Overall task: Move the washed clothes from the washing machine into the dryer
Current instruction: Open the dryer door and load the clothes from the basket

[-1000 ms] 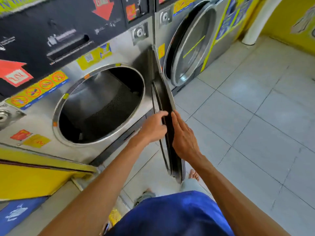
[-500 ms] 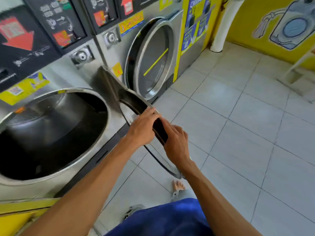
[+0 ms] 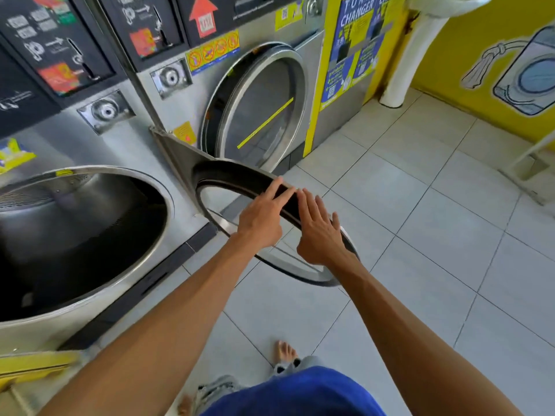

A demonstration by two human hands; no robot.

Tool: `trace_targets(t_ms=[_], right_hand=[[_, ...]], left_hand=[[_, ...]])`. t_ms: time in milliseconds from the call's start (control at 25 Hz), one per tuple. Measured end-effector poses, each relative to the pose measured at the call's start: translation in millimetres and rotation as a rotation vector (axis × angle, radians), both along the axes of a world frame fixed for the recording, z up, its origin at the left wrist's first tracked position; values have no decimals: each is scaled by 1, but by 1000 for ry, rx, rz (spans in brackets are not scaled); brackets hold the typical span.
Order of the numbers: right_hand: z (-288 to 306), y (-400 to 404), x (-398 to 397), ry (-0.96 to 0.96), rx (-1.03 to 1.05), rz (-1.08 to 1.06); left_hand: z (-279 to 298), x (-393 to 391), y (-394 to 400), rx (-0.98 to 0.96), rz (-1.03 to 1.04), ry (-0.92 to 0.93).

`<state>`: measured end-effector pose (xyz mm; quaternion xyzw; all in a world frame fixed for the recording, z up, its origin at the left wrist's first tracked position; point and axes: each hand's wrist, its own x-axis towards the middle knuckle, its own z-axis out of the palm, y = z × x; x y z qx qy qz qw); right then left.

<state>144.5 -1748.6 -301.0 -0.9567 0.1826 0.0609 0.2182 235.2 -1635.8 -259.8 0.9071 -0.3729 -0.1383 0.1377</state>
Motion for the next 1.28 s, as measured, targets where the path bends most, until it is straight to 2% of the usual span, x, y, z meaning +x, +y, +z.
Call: trace_targets(t_ms=[240, 400, 560, 720, 880, 1040, 1280], right_hand=[[16, -46, 28, 120, 45, 14], [10, -56, 37, 150, -17, 33], [-3, -60, 37, 62, -100, 40], [-1, -50, 38, -57, -76, -17], [1, 14, 42, -223, -120, 48], [-6, 109, 61, -100, 3, 257], [-21, 245, 91, 50, 130, 532]], left_hand=[[-2, 14, -41, 22, 23, 55], [-3, 15, -39, 21, 75, 155], [-7, 27, -15, 7, 196, 341], [-7, 43, 32, -36, 263, 364], [-10, 43, 83, -130, 377, 423], [-20, 34, 153, -160, 473, 390], [-37, 14, 297, -144, 764, 445]])
